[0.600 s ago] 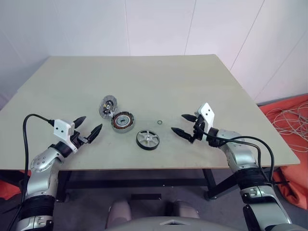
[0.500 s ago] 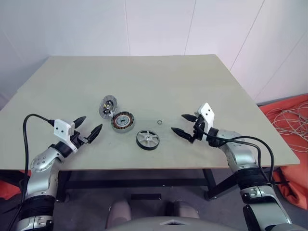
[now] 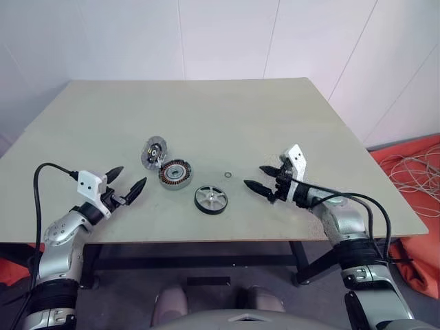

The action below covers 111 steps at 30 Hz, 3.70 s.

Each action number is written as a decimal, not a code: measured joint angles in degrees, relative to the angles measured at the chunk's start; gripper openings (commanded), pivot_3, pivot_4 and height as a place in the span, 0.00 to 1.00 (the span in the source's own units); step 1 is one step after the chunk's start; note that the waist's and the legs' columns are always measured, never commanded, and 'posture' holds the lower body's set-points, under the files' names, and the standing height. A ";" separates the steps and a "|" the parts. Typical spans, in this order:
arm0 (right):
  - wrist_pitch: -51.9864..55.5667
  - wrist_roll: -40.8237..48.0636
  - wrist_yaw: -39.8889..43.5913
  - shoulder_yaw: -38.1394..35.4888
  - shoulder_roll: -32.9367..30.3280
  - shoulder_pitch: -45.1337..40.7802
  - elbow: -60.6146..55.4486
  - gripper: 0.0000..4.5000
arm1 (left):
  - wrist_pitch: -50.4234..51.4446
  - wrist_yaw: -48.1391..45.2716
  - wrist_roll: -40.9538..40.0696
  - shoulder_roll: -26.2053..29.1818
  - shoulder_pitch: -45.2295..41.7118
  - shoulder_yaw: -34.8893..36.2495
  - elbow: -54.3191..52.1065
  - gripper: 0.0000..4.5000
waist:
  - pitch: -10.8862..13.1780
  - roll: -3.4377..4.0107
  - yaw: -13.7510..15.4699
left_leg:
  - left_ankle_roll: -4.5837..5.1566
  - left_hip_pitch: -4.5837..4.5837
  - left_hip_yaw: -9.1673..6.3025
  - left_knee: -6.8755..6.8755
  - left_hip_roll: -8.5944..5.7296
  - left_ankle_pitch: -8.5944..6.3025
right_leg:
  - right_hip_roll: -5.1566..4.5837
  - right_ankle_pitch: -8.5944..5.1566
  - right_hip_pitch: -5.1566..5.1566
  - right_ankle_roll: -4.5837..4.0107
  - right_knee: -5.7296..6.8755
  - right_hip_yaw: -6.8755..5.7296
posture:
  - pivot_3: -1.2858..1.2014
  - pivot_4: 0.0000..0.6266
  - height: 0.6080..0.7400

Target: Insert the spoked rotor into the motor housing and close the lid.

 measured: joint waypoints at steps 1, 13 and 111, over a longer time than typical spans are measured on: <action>3.29 1.11 -0.84 -0.13 0.21 -0.26 -1.75 1.00 | 0.00 0.01 0.00 -0.01 0.00 -0.03 -0.02 0.99 | 0.00 0.00 0.05 | 0.00 0.00 0.00 0.00 0.00 0.00 | 0.00 0.00 0.00 0.00 0.00 0.00 | 0.52 0.00 1.00; 62.80 17.36 -17.01 -11.82 7.65 -11.84 -5.74 1.00 | 0.07 0.03 0.01 -0.40 -0.15 -0.58 -0.48 0.99 | 0.01 0.05 1.10 | -0.06 0.04 -0.01 -0.01 0.00 0.03 | 0.00 0.00 -0.02 0.00 0.01 0.01 | 0.52 0.00 1.00; 49.83 63.30 -69.37 -34.28 5.81 -9.96 7.27 1.00 | 8.10 -8.48 -3.47 1.46 2.80 -4.27 -8.03 1.00 | 0.03 0.31 1.35 | -0.27 -0.04 0.09 -0.40 -0.07 0.14 | 0.00 -0.02 -0.29 0.06 -0.10 0.02 | 0.52 0.00 1.00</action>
